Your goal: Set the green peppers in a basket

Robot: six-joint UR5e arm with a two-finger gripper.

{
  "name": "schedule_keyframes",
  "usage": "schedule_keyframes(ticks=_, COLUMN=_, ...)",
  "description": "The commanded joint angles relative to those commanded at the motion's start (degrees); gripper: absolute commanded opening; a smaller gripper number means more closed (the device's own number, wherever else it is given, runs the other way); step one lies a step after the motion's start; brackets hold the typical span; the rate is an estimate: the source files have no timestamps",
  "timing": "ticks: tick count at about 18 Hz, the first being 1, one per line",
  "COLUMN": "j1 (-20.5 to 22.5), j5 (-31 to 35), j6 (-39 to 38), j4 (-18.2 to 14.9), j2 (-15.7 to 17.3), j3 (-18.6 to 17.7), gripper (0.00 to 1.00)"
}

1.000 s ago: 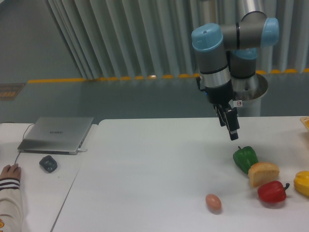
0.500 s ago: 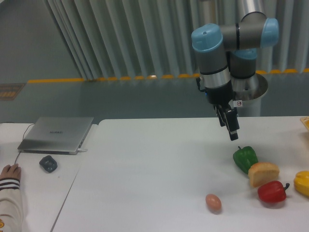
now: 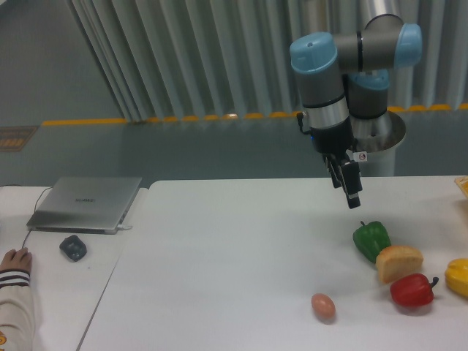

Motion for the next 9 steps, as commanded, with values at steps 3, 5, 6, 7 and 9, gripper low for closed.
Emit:
schedule_keyframes(ticks=3, j1=0.0, j5=0.0, j6=-1.1, j4=-0.1, j2=0.6, j3=-0.1, gripper=1.0)
schedule_keyframes(ticks=5, j1=0.0, j5=0.0, j6=-2.5, j4=0.0, j2=0.8, j3=0.0, gripper=1.0)
schedule_keyframes(ticks=6, j1=-0.1, j5=0.0, j6=-2.9, j4=0.0, j2=0.8, j3=-0.1, gripper=1.0)
schedule_keyframes(ticks=7, j1=-0.1, j5=-0.1, j6=-3.2, j4=0.0, j2=0.9, j3=-0.1, gripper=1.0)
schedule_keyframes(ticks=9, j1=-0.3, j5=-0.7, j6=-3.7, j4=0.0, j2=1.2, j3=-0.1, gripper=1.0)
